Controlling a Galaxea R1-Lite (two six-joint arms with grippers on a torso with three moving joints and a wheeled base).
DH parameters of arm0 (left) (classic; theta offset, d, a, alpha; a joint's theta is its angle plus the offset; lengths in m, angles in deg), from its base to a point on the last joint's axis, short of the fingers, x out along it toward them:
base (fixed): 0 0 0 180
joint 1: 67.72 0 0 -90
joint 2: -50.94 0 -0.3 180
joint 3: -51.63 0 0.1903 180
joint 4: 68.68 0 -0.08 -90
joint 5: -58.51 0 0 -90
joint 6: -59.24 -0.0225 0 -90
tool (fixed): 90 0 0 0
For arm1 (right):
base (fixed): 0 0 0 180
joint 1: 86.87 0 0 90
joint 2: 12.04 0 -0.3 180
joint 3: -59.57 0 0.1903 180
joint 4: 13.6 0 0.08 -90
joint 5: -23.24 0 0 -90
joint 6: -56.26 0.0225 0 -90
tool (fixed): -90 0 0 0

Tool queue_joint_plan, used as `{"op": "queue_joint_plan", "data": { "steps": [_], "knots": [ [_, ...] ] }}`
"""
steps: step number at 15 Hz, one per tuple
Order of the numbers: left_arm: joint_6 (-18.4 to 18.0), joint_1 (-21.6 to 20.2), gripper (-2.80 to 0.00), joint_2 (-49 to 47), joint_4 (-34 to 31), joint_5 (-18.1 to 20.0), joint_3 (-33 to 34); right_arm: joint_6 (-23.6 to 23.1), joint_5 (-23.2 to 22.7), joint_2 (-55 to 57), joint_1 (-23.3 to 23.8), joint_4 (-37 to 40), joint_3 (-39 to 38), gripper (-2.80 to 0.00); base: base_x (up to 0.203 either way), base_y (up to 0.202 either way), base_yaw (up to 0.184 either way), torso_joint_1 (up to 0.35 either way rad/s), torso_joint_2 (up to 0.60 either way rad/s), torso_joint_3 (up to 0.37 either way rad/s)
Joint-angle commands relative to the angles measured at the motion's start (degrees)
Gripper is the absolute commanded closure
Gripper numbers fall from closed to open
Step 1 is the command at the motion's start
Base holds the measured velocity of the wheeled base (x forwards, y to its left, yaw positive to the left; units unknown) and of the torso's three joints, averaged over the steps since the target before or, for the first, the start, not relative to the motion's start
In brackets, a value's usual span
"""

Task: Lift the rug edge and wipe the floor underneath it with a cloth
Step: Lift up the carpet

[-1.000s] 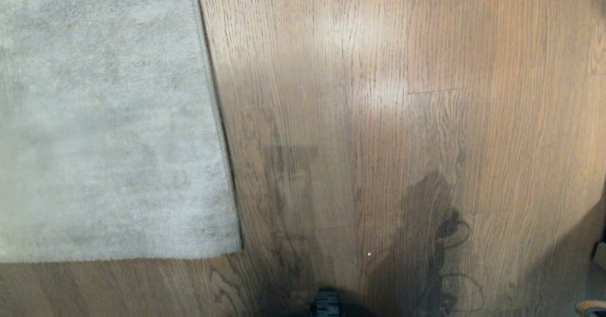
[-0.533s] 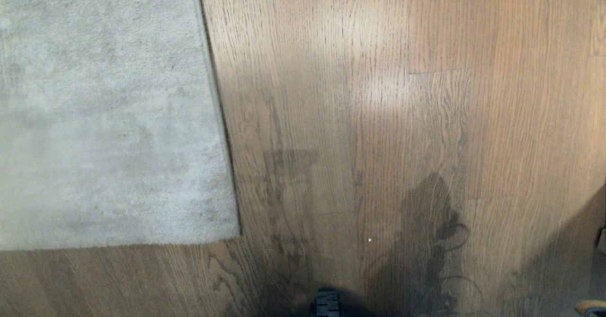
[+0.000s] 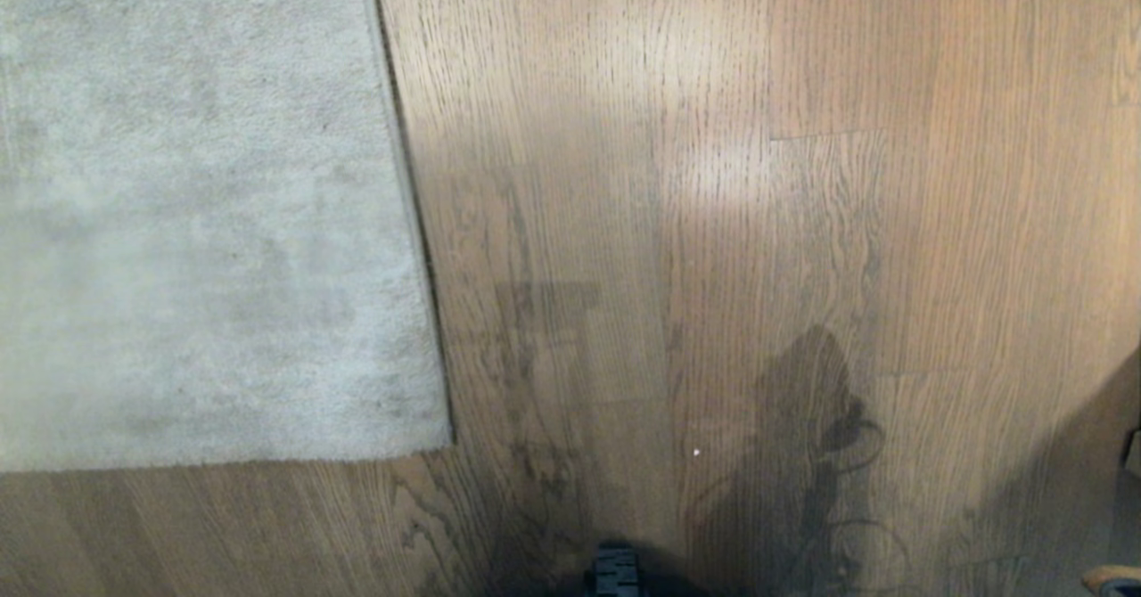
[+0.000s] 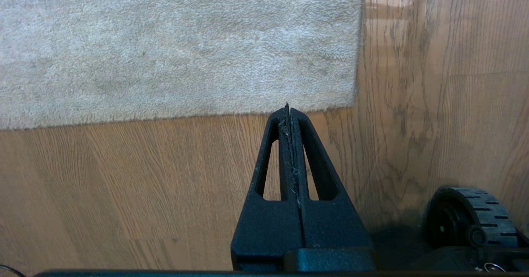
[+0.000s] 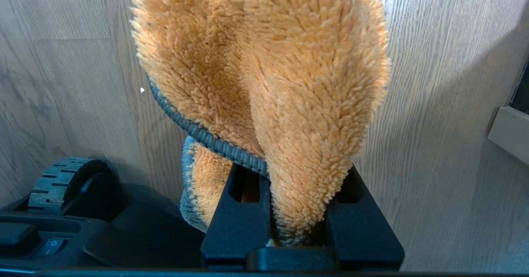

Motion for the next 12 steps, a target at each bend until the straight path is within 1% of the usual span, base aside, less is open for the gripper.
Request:
{"op": "queue_joint_plan", "data": {
  "steps": [1, 6, 12],
  "knots": [
    [0.03, 0.00, 0.00, 0.05, -0.03, -0.06, 0.01, -0.06, -0.05, 0.07, -0.02, -0.01, 0.00, 0.00, 0.000, 0.000, 0.000, 0.000, 0.00, 0.000],
    [0.03, 0.00, 0.00, -0.39, -0.37, -0.06, -0.09, -0.06, -0.05, 0.07, -0.02, -0.01, 0.00, 0.00, 0.000, 0.000, 0.000, 0.000, 0.00, 0.000],
    [0.03, 0.12, 0.00, -6.79, -0.37, 0.02, -0.09, -0.06, -0.05, 0.07, -0.02, -0.01, 0.00, 0.00, 0.000, 0.000, 0.000, 0.000, 0.00, 0.000]
  ]
}}
